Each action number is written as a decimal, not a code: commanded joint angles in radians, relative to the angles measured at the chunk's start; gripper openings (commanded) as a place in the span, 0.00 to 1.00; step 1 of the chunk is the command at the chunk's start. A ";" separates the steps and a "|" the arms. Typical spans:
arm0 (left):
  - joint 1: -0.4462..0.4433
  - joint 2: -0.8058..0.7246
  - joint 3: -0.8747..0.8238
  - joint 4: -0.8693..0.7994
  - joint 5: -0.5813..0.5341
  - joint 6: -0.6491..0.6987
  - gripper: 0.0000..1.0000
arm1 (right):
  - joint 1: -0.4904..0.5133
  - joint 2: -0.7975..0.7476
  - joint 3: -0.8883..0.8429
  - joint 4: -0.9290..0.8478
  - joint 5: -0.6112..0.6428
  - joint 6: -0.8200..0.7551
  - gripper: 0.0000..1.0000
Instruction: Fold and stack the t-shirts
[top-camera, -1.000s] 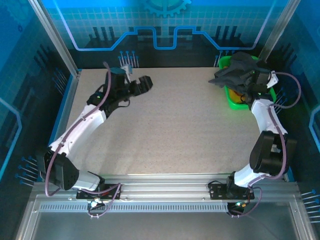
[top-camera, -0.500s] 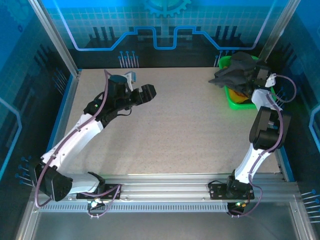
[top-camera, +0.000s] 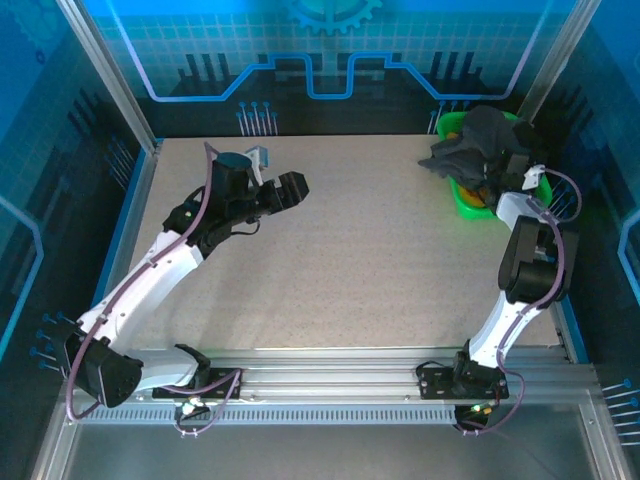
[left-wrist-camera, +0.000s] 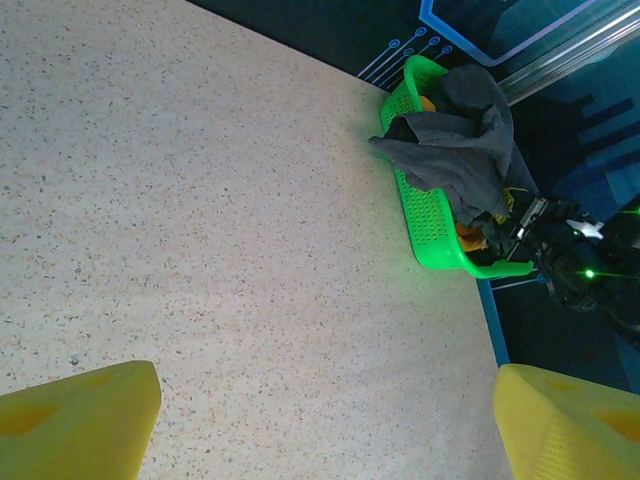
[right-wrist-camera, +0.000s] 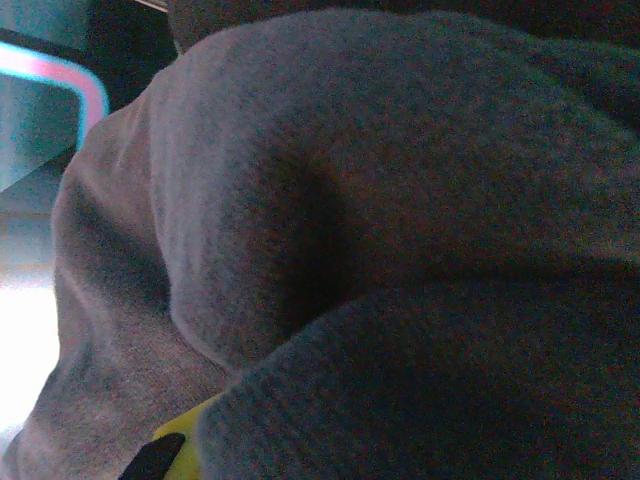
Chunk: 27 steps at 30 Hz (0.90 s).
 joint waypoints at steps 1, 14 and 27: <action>-0.003 -0.008 0.006 -0.009 0.001 0.016 0.87 | 0.043 -0.134 -0.052 0.109 0.042 0.022 0.00; -0.003 0.044 -0.007 0.031 0.050 -0.004 0.87 | 0.171 -0.345 -0.046 0.180 0.056 -0.048 0.00; -0.003 0.058 0.012 -0.004 0.037 -0.011 0.86 | 0.314 -0.401 0.163 0.044 0.075 -0.279 0.00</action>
